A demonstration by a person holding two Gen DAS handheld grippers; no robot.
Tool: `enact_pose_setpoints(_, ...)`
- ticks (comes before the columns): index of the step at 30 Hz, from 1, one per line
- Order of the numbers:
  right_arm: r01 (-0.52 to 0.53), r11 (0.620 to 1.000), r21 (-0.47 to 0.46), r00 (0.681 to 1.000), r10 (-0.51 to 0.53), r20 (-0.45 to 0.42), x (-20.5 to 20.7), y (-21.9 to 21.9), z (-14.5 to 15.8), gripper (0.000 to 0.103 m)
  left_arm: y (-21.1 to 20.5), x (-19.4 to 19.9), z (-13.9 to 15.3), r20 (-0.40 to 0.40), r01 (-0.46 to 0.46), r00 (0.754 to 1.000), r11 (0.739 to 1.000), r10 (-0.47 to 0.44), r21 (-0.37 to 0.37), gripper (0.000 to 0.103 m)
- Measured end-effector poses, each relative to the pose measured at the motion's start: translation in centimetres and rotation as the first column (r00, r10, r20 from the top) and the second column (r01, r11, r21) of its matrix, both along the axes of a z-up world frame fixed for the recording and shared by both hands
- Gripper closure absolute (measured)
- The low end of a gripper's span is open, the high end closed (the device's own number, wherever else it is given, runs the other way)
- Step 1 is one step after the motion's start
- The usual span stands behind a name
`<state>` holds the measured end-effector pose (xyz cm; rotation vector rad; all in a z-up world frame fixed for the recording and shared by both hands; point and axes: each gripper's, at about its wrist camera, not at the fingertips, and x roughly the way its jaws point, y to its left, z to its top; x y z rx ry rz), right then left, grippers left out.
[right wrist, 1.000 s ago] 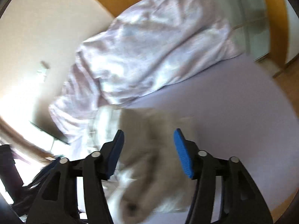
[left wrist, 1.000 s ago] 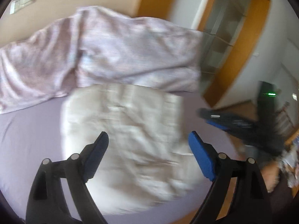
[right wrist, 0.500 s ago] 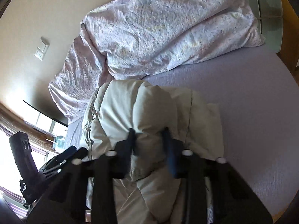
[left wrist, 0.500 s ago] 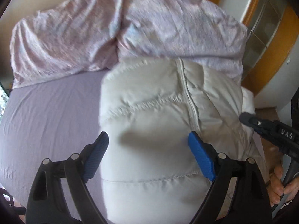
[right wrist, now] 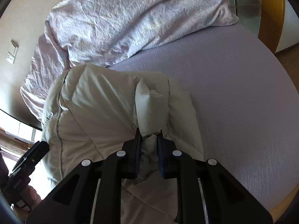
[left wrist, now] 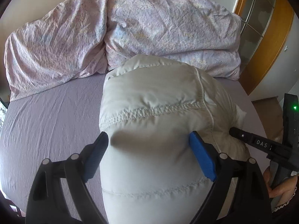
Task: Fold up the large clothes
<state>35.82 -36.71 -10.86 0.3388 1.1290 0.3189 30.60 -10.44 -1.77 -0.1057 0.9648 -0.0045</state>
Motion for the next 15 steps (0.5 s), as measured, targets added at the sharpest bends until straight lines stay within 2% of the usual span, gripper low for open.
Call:
enact_pose_setpoints(2,-0.004,1.0,-0.01,1.0,0.004,-0.002,0.1,0.4,-0.4,0.087,0.1,0.2,-0.5,0.001,-0.007,1.0,1.0,0.007,0.009,0.008)
enact_pose_setpoints(8,-0.003,1.0,-0.011,1.0,0.003,-0.019,0.6,0.7,-1.8,0.087,0.4,0.7,-2.7,-0.009,-0.015,1.0,1.0,0.015,-0.003,0.002)
enact_pose_setpoints(15,0.028,1.0,0.014,0.999,-0.028,-0.036,0.6,0.3,-2.9,0.086,0.3,1.0,-4.5,-0.008,-0.01,1.0,1.0,0.01,0.001,0.002)
